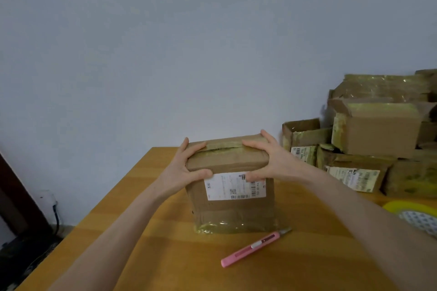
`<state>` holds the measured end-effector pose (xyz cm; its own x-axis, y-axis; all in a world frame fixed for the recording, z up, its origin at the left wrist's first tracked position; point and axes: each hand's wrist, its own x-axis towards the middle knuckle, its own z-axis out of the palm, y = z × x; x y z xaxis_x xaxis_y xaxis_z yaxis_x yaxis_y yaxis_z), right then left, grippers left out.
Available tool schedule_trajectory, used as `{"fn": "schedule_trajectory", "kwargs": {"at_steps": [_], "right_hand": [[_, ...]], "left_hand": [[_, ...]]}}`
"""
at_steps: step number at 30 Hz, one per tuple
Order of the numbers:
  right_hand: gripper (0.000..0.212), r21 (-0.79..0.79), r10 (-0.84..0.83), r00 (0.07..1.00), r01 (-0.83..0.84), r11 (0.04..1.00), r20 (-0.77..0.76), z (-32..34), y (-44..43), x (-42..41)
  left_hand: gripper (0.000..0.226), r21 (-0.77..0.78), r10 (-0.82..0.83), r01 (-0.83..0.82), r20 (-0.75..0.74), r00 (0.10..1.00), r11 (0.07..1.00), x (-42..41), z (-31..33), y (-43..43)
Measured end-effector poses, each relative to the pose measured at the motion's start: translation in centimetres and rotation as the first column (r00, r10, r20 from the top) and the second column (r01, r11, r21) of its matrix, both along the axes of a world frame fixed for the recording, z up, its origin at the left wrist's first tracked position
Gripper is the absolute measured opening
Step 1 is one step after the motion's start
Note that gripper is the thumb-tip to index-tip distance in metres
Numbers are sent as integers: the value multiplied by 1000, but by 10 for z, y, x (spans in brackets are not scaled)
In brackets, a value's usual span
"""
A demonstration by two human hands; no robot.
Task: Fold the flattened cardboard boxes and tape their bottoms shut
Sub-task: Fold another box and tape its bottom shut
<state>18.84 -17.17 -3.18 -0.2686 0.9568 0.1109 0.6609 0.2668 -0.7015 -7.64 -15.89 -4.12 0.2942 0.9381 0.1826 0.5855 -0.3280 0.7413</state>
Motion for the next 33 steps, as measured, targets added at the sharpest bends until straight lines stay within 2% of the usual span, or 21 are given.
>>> {"fn": "schedule_trajectory", "kwargs": {"at_steps": [2,5,17,23,25,30,32,33], "right_hand": [[82,26,-36,997,38,999,-71,-2,-1,-5],[76,53,-68,991,74,996,-118,-4,-10,-4],[78,152,-131,988,141,978,-77,0,-68,3],[79,217,-117,986,140,966,-118,34,-68,-6],[80,218,-118,986,142,966,-120,42,-60,-12],[79,143,-128,991,122,982,38,10,-44,-23],[80,205,-151,976,117,972,156,0,-40,-24],[81,263,-167,952,98,960,258,0,-37,-24]], "left_hand": [[81,46,59,-61,52,997,997,3,-3,0],[73,65,57,-63,84,995,996,2,-3,-2],[81,139,31,-29,-14,999,990,9,13,-50],[79,253,43,-50,35,998,966,-4,46,-45],[80,245,44,-51,36,998,968,-10,54,-37],[80,45,31,-28,-87,996,999,-16,14,-29],[77,117,64,-46,-155,986,992,-14,4,-25],[80,207,102,-44,-277,955,977,-10,6,-24]]}}
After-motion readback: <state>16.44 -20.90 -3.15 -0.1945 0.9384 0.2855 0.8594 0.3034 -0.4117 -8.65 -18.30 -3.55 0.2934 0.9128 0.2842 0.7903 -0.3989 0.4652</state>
